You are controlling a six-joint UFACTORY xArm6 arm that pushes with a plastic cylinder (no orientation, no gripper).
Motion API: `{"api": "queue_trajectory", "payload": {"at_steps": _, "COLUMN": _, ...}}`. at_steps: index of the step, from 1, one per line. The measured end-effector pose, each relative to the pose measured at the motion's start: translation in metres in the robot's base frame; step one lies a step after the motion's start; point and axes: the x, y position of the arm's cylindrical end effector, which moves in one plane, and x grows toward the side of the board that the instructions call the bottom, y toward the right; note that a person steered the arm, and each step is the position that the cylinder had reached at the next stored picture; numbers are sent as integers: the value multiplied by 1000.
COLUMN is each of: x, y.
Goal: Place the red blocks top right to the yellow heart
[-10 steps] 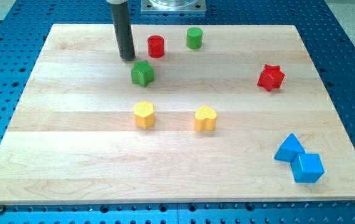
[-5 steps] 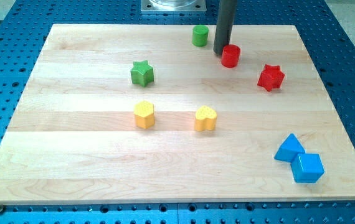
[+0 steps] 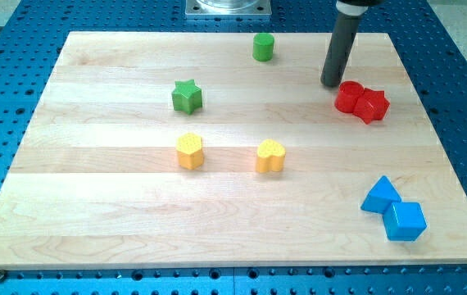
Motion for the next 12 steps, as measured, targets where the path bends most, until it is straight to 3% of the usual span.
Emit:
{"api": "queue_trajectory", "payload": {"at_steps": 3, "x": 51, "y": 24}}
{"api": "queue_trajectory", "payload": {"at_steps": 6, "x": 41, "y": 78}}
{"api": "queue_trajectory", "payload": {"at_steps": 8, "x": 85, "y": 49}}
{"api": "queue_trajectory", "payload": {"at_steps": 9, "x": 86, "y": 57}}
{"api": "queue_trajectory", "payload": {"at_steps": 10, "x": 45, "y": 77}}
{"api": "queue_trajectory", "payload": {"at_steps": 11, "x": -7, "y": 54}}
{"api": "queue_trajectory", "payload": {"at_steps": 12, "x": 1, "y": 4}}
